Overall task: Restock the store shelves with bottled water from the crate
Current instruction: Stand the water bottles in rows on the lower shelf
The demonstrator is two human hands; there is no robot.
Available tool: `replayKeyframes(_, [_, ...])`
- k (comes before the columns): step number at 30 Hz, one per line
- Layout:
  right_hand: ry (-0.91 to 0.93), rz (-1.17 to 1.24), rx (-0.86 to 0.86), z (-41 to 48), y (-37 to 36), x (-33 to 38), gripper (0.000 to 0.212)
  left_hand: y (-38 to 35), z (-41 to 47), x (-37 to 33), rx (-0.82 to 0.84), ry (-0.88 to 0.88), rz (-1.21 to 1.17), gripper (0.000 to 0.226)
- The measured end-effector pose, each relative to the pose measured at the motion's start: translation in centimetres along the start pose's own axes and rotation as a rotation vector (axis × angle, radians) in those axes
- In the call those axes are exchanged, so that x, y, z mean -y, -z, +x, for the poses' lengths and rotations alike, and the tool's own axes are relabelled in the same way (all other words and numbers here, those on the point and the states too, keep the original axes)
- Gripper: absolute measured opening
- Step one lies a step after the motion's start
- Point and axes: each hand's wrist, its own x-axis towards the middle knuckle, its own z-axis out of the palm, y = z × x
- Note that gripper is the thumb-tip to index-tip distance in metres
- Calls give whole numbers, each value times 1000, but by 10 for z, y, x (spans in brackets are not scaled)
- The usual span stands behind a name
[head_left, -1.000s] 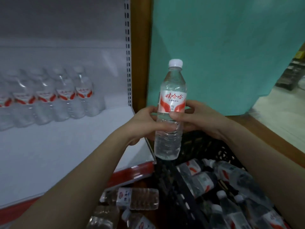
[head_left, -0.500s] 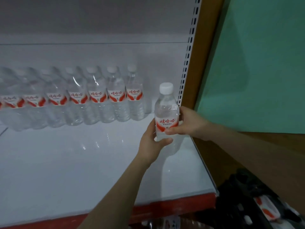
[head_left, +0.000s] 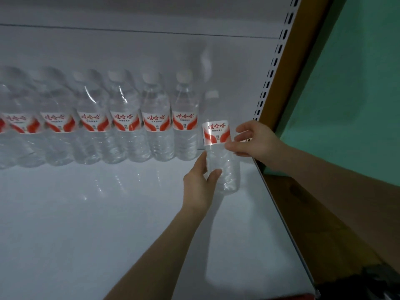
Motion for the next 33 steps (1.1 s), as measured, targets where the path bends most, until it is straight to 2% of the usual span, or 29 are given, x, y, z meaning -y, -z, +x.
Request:
replayKeyframes(5, [-172,-65,176,17,-10,-7,54,-3,3,3,37,-12,4,48])
replayKeyframes(7, [-233,18,286,18,-10,-13,46,-4,4,4,56,-12,12,49])
replayKeyframes(9, [-227,105,320,18,-9,-17,36,-3,5,1,57,-8,15,49])
replayKeyframes(11, [-191,155,270,18,-8,-22,39,-2,5,-3,57,29,-6,47])
replayKeyframes(13, [-136,163,178,19,-8,-28,51,-2,8,-3,39,103,26,41])
replayKeyframes(15, [-53,167,76,20,-10,-32,62,-4,15,6,-12,169,87,22])
replayKeyframes(18, [48,170,-2,23,-17,-37,68,-9,25,18,-50,222,112,34])
replayKeyframes(20, [69,181,-28,26,-20,-36,66,-12,30,20,-54,250,92,31])
replayKeyframes(27, [112,185,-7,50,-30,-24,64,-20,56,23,-197,346,-5,38])
replayKeyframes(33, [158,172,93,71,-32,-20,50,-20,73,31,-254,381,-43,41])
